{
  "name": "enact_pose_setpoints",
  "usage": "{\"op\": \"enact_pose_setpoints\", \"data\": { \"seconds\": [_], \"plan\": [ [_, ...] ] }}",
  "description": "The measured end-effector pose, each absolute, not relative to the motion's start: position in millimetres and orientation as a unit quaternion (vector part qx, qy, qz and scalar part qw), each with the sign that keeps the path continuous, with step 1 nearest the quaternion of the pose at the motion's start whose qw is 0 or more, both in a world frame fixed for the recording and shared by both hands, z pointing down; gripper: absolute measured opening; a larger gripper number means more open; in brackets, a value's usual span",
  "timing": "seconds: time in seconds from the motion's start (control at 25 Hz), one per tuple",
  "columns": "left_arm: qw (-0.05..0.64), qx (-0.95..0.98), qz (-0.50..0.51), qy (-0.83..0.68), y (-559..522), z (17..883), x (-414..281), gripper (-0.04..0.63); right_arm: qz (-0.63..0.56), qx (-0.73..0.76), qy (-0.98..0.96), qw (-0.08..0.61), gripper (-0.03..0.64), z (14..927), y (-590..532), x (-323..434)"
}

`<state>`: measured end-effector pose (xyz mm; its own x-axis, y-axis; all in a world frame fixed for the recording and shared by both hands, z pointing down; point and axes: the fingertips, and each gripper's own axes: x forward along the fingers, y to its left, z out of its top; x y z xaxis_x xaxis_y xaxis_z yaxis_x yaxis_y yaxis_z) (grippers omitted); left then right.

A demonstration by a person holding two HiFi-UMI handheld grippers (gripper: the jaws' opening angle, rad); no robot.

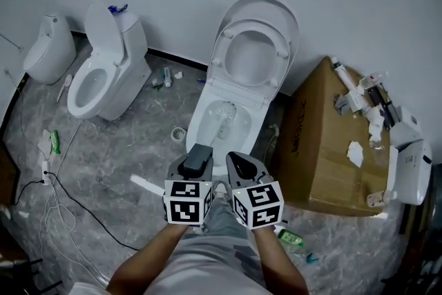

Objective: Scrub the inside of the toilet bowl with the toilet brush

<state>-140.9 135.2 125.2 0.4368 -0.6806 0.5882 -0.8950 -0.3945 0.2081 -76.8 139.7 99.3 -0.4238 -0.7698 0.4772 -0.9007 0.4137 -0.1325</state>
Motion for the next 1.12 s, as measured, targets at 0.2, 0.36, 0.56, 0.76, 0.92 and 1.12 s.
{"op": "enact_pose_setpoints", "data": {
  "seconds": [0.2, 0.36, 0.56, 0.76, 0.92, 1.12],
  "plan": [
    [0.228, 0.820, 0.189, -0.490, 152, 104, -143, 0.156, 0.186, 0.510, -0.823, 0.167, -0.002, 85, 162, -82],
    [0.214, 0.829, 0.168, -0.488, 162, 93, -143, 0.156, 0.183, 0.512, -0.823, 0.166, -0.002, 80, 174, -85],
    [0.204, 0.837, 0.153, -0.485, 169, 84, -146, 0.156, 0.168, 0.513, -0.826, 0.164, -0.002, 76, 181, -93],
    [0.196, 0.841, 0.153, -0.481, 171, 80, -148, 0.156, 0.158, 0.515, -0.827, 0.162, -0.002, 72, 184, -98],
    [0.195, 0.841, 0.155, -0.480, 175, 80, -151, 0.156, 0.158, 0.518, -0.826, 0.157, -0.002, 70, 186, -100],
    [0.195, 0.845, 0.150, -0.475, 178, 77, -146, 0.156, 0.156, 0.520, -0.826, 0.154, -0.002, 67, 189, -98]
  ]
}}
